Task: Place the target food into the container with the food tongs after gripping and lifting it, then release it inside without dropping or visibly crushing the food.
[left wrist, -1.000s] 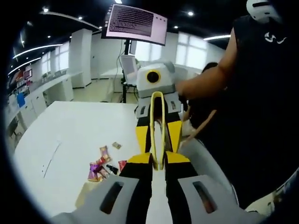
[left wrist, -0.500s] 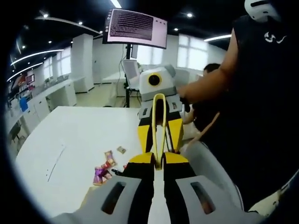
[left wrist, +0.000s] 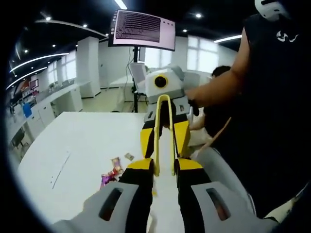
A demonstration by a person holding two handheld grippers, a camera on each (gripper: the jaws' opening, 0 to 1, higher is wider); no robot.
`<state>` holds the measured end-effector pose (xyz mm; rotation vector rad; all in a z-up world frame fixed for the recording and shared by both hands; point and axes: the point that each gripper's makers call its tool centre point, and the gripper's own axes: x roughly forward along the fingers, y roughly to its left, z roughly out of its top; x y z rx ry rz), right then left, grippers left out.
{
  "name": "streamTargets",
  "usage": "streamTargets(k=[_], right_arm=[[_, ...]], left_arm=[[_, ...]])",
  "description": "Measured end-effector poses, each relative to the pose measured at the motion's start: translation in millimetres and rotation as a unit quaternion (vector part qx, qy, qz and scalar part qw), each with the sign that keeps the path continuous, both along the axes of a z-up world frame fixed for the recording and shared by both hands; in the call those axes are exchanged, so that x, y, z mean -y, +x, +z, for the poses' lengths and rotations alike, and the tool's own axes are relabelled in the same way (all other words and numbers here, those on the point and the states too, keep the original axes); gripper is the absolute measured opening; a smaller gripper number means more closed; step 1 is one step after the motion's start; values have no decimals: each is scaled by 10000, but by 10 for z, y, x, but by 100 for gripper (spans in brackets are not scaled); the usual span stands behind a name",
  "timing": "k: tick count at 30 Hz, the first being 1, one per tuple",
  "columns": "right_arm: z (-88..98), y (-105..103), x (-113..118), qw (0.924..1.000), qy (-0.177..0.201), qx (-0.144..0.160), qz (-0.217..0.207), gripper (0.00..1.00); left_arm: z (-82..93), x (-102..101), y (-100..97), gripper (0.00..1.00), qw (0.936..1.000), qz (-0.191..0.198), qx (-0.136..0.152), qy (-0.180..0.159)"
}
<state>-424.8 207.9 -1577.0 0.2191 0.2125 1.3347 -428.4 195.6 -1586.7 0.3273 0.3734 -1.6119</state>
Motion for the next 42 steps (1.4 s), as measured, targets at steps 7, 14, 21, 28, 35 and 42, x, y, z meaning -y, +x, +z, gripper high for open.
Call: streamTargets(k=[7,14,21,28,35,42], right_arm=[[20,26,22,10000,2,86,-45,23],[104,65,134,9990,416,-87,-168,23],[125,57,141,9991,381,-29,-158,24],[161,30,171,9992,346,71,-190,23],[187,-16,114,9993,333,149,-8,24],[244,-37,104,9990,400,161,77,24]], left_arm=[[23,19,16,17,9998,176,98,-58],[121,87,62,17,9983,329,377,-295],[136,106,61,19,9985,349,234,-347],[154,-18,110,22,9981,505,141,-316],[152,6,24,27,9977,452,-322,-385],[193,-7,12,16,9972,387,-422,-482]])
